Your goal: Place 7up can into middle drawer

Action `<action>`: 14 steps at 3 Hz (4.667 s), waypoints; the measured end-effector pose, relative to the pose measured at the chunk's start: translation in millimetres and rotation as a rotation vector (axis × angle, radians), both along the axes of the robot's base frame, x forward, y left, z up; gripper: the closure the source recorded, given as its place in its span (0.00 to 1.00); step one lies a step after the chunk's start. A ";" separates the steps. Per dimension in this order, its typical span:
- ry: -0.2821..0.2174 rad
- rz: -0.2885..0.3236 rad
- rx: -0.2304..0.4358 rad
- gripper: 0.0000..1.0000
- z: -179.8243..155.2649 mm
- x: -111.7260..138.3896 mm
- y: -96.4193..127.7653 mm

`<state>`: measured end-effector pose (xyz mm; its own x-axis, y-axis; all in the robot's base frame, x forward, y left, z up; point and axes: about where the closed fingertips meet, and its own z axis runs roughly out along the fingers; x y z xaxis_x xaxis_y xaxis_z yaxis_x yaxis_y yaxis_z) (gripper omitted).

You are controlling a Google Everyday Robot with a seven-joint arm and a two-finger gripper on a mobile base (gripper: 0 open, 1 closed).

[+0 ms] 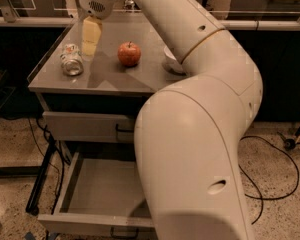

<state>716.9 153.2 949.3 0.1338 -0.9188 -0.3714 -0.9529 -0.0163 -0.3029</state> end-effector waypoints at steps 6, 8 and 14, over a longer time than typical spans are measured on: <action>0.003 0.142 -0.004 0.00 -68.8 53.2 86.3; 0.007 0.159 -0.005 0.00 -82.7 59.9 88.6; -0.007 0.206 -0.018 0.64 -92.4 59.7 108.1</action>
Offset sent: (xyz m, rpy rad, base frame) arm 0.0441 0.0916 -0.0286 -0.0020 -0.0010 0.1156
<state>776.6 261.3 856.9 0.3222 -0.8783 -0.3532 -0.9267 -0.2165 -0.3071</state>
